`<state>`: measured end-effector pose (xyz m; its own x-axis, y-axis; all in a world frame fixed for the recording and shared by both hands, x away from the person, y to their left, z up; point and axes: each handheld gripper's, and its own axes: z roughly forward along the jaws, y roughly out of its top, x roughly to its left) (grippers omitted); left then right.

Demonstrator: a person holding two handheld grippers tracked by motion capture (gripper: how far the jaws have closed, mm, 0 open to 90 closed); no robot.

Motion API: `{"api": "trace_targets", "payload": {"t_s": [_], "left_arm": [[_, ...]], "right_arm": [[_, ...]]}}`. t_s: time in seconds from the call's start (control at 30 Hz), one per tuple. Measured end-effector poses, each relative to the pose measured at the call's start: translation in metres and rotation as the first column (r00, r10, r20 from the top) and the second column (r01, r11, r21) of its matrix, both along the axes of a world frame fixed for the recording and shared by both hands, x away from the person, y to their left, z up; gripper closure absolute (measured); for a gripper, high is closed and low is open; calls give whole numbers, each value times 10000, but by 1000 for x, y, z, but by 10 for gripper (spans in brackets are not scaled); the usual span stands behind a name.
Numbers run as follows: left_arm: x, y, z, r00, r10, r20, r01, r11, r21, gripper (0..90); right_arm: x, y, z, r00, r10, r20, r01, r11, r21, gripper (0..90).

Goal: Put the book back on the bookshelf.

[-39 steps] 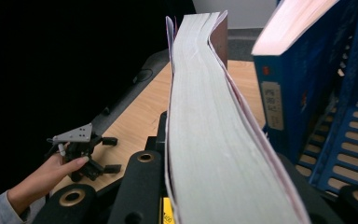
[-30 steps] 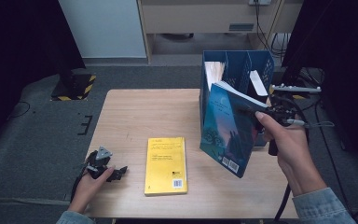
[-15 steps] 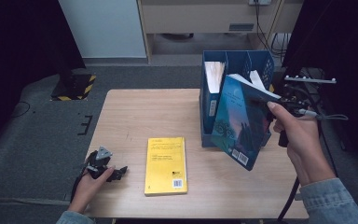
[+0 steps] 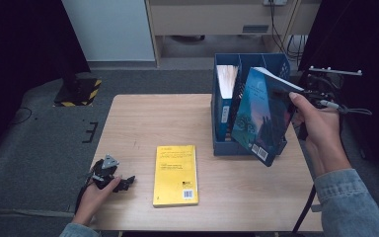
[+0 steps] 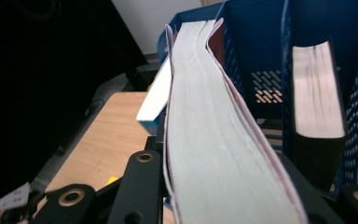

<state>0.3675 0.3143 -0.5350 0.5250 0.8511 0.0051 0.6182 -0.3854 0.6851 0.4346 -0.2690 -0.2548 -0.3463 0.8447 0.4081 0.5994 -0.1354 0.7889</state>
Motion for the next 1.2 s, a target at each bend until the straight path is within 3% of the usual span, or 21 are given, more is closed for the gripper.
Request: {"api": "trace_targets", "payload": {"t_s": [0.47,0.8,1.2], "left_arm": [[0,-1,-1,10000,21,46,-20,10000,-62,0],[0,-2,0,10000,-15,32,15,10000,-44,0],[0,-2,-1,10000,-24,43,24,10000,-66,0]], "right_arm": [[29,-3,4,9984,-563,-109,559,9978,-365,725],[40,0,6,9976,-675,-162,652,9911,-1157,725],[49,4,2,9952,-983,6,977,9890,-1109,727]]}}
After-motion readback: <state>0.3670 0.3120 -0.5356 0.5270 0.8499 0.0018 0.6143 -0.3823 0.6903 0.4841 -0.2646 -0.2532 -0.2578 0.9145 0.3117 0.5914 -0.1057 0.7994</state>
